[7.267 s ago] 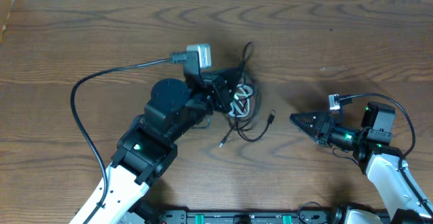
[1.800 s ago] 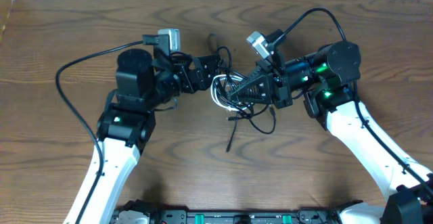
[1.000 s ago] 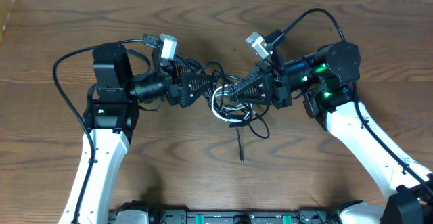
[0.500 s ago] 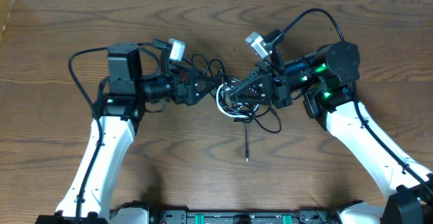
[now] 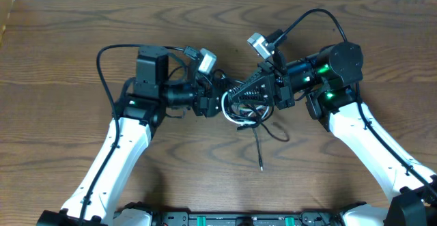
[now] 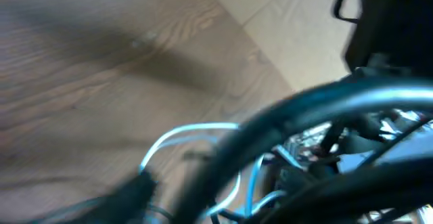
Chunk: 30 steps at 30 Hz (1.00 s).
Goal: Untangle cables
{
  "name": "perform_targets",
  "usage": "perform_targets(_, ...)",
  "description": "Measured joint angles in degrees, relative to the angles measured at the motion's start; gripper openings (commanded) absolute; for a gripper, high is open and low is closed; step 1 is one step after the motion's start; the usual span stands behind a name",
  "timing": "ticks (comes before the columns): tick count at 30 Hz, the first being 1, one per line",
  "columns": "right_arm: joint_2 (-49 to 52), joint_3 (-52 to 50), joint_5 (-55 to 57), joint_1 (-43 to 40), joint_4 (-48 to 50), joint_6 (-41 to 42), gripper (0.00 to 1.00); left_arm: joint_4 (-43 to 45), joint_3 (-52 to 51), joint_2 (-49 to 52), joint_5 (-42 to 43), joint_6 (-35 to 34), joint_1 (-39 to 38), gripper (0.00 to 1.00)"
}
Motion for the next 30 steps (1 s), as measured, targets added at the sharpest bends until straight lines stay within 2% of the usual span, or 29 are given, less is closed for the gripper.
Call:
perform_targets(5, 0.4, -0.2, 0.7, 0.0, -0.5, 0.0, 0.04, 0.3, 0.1, -0.5, -8.9, -4.5, -0.2, 0.08)
perform_targets(9, 1.2, -0.3, 3.0, 0.0, -0.8, -1.3, 0.03, 0.4, 0.2, -2.4, -13.0, -10.9, 4.4, 0.08)
perform_targets(12, 1.4, -0.3, 4.2, 0.0, -1.5, -5.6, 0.04, 0.1, 0.2, -6.2, -14.3, -15.7, 11.3, 0.07)
perform_targets(16, 0.5, -0.1, 2.1, 0.2, -8.1, -15.0, 0.09, -0.1, 0.1, -10.3, -15.1, -17.9, 19.4, 0.08)
perform_targets(21, 2.2, 0.2, 2.4, 0.2, -18.8, -29.6, 0.24, -0.1, 0.1, -19.5, -11.0, -18.9, 22.0, 0.08)
perform_targets(23, 4.9, 0.2, 3.9, 0.2, -20.9, -32.9, 0.45, -0.5, 0.1, -22.2, -9.8, -18.9, 22.0, 0.07)
perform_targets(27, 13.9, 0.2, 8.2, -2.0, -22.3, -35.5, 0.59, -5.2, 0.2, -27.0, -9.9, -19.8, 22.0, 0.08)
perform_targets(28, 16.0, 0.2, 8.9, -3.7, -22.3, -35.0, 0.67, -8.3, 0.2, -27.9, -11.7, -21.4, 22.0, 0.08)
perform_targets(30, 17.8, 0.2, 9.5, -5.9, -22.3, -34.2, 0.75, -12.9, 0.1, -28.8, -15.1, -24.4, 22.0, 0.08)
